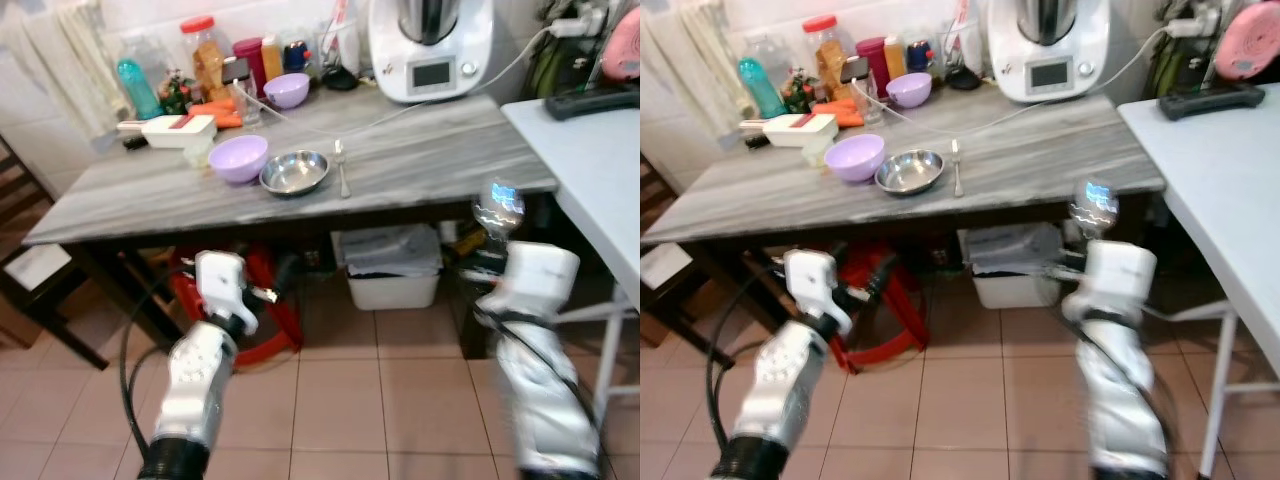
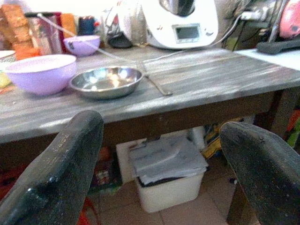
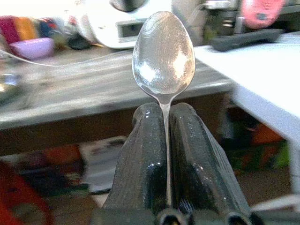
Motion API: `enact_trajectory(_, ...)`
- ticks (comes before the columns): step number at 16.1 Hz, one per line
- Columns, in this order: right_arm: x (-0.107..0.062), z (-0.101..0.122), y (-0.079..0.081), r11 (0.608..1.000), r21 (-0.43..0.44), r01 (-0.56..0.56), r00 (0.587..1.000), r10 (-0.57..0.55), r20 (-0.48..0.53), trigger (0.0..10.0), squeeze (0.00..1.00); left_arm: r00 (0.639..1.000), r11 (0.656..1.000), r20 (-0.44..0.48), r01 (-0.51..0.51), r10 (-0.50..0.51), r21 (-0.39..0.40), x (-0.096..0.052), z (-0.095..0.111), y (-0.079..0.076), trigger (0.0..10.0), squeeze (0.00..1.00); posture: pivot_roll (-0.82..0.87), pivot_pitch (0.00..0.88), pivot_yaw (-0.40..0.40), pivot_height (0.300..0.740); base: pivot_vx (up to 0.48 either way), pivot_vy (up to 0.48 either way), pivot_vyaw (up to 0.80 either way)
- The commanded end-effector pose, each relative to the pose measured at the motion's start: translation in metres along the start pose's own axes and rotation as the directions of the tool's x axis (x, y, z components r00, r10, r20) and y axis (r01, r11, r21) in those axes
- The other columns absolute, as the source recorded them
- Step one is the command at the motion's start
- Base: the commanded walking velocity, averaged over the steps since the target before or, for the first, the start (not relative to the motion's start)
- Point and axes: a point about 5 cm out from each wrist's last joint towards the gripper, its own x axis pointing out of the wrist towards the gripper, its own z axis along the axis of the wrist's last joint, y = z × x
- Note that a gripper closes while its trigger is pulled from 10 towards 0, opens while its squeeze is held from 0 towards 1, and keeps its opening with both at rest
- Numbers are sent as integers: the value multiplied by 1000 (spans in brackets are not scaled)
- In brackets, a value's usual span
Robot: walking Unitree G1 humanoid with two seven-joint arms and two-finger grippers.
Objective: Setting the table
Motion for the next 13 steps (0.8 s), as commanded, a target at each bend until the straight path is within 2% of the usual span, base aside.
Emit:
enact_trajectory(1,-2,9,11,999,32,-32,999,31,31,10000,0,999,998,-6,-51,51,31,-10,4,18,10000,0,-147,0,140,740,349,0,0)
enact_trajectory(2,-4,9,9,999,30,-31,999,30,29,10000,0,998,998,-12,-59,59,36,-14,3,20,10000,0,-147,0,140,740,349,0,0)
enact_trajectory(3,-14,5,3,999,21,-28,1000,27,12,10000,0,993,993,-41,-104,106,58,-30,-3,27,10000,0,-138,0,136,740,341,0,0)
enact_trajectory(5,-18,2,0,1000,12,-28,1000,28,-1,10000,0,993,993,-50,-106,109,62,-35,-3,27,10000,0,-135,0,132,740,341,0,0)
enact_trajectory(12,-14,6,-2,999,-18,-41,999,41,5,10000,0,993,994,-43,-104,106,46,-31,1,22,10000,0,-140,0,123,740,339,0,0)
enact_trajectory(13,-14,6,-1,999,-16,-41,999,41,6,10000,0,994,994,-45,-102,104,42,-31,0,19,10000,0,-141,0,124,740,337,0,481)
